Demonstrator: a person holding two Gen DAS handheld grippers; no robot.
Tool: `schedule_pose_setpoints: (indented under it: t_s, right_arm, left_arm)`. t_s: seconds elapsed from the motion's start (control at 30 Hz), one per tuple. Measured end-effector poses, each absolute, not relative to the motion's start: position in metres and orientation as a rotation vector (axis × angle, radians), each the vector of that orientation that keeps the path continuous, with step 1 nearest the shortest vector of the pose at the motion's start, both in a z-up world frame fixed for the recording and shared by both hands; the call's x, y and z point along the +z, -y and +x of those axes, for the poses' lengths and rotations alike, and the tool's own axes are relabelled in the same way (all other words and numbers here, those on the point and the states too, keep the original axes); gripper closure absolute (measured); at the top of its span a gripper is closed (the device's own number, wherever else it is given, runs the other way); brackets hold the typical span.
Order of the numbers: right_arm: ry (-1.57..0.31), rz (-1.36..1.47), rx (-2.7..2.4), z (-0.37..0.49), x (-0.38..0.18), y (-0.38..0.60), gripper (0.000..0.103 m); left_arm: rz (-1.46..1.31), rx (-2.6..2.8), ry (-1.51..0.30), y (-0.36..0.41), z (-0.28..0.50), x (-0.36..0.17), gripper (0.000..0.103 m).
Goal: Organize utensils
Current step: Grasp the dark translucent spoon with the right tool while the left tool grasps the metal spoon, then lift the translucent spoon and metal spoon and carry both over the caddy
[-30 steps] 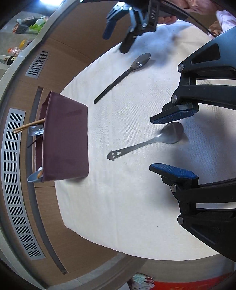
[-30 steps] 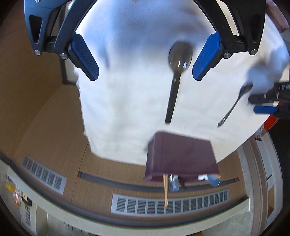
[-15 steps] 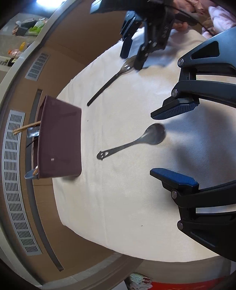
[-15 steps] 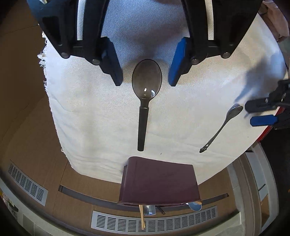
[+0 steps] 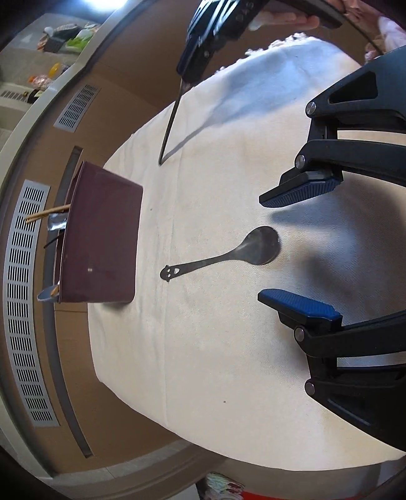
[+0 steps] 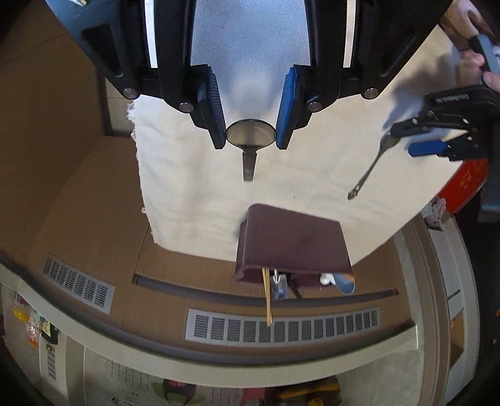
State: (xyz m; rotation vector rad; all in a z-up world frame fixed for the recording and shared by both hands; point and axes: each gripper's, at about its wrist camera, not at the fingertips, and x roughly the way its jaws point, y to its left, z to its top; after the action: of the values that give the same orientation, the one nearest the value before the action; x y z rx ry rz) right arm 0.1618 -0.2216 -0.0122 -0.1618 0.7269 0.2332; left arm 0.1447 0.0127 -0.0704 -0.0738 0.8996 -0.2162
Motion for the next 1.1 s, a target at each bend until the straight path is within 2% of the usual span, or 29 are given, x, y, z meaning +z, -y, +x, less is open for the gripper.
schedule_pose_setpoints:
  t_s: [0.2,0.23,0.33,0.5,0.73,1.1]
  right_arm:
    - [-0.722,-0.148,0.241,0.161,-0.011,0.22,0.073]
    - [-0.723,-0.144,0.243,0.16,-0.011,0.22,0.073]
    - [-0.723,-0.141,0.244,0.159,-0.012,0.222,0.073]
    - [-0.7,-0.145,0.237,0.155,-0.005,0.224,0.073]
    - [-0.632,-0.164,0.241,0.148,0.016,0.219,0.073]
    - [-0.595,-0.146,0.313,0.15,0.043,0.211,0.073]
  left_arm:
    - [0.003,-0.168,-0.903,0.008,0.148,-0.08,0.053]
    - [0.011,-0.161,-0.896,0.01,0.148,-0.08,0.06]
    - [-0.006,-0.145,-0.884,0.006,0.151,-0.08,0.074]
    - [-0.041,-0.179,-0.831,-0.003,0.144,-0.067,0.074]
    - [0.01,-0.169,-0.613,-0.017,0.125,-0.002,0.074]
    - [-0.006,-0.21,-0.54,-0.021,0.129,0.036,0.074]
